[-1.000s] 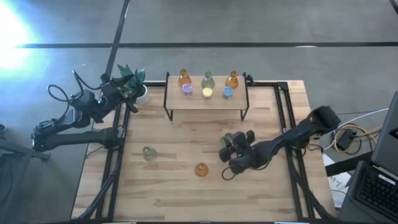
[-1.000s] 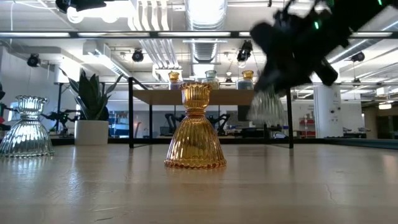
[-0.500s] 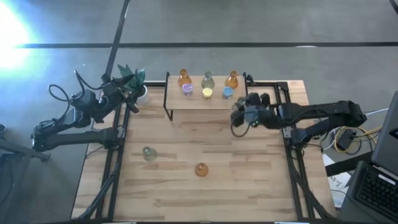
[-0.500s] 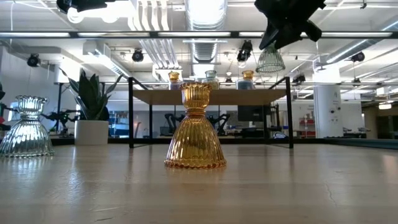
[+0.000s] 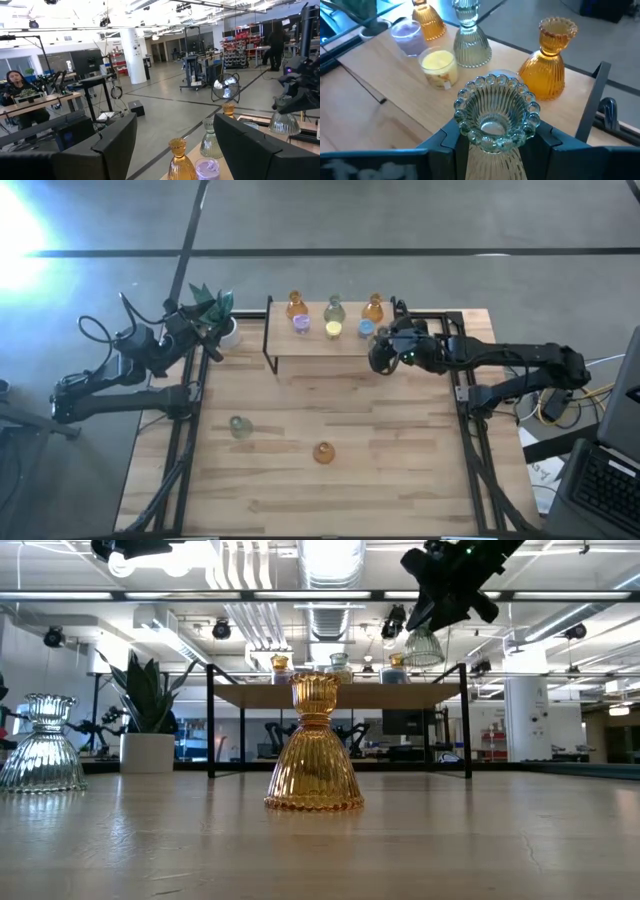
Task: Pick & Place candle stick holders
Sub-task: Put the right green glass candle holder on the shelf
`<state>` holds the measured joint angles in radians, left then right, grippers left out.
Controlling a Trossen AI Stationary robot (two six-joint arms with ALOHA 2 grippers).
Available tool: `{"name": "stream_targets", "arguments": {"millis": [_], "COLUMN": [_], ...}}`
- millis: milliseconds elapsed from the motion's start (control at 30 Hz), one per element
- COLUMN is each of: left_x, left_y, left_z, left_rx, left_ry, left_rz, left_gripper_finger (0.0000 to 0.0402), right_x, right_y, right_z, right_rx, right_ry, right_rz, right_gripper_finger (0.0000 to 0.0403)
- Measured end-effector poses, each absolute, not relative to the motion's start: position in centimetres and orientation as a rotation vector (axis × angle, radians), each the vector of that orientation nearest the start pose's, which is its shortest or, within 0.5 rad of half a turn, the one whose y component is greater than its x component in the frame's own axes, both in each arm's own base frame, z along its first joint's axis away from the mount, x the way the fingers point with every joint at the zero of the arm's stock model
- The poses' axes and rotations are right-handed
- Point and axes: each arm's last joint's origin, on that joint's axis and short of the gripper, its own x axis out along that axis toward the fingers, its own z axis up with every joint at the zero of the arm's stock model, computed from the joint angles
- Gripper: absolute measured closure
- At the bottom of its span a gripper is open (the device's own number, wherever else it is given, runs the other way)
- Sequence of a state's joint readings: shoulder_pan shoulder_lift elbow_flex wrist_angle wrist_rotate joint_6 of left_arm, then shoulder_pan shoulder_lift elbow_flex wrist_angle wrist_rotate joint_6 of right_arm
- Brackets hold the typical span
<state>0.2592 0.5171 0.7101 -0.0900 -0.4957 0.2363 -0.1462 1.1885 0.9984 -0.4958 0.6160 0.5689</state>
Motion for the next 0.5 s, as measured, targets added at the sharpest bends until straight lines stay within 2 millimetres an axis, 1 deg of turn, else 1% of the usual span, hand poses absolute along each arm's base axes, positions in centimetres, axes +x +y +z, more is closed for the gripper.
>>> {"name": "stream_targets", "arguments": {"millis": [67,267,367,500], "left_x": [10.5,10.5,10.5,10.5], "left_y": [4.2,4.2,4.2,4.2], "left_z": [34.9,35.0,35.0,35.0], "left_rx": [0.213,0.215,0.216,0.216], "left_ry": [-0.015,-0.014,-0.014,-0.014], "left_rz": [0.763,0.763,0.763,0.763], "left_gripper_finger": [0.0133,0.0133,0.0133,0.0133], "right_x": [23.9,23.7,23.6,23.6], "right_y": [-5.5,-6.1,-6.2,-6.3], "right_z": [30.3,29.1,28.2,27.8], "right_rx": [0.356,0.358,0.358,0.338], "right_ry": [0.449,0.479,0.501,0.504], "right_rz": [-0.907,-0.926,-0.931,-0.935], "right_gripper_finger": [0.0280,0.0280,0.0280,0.0280]}}
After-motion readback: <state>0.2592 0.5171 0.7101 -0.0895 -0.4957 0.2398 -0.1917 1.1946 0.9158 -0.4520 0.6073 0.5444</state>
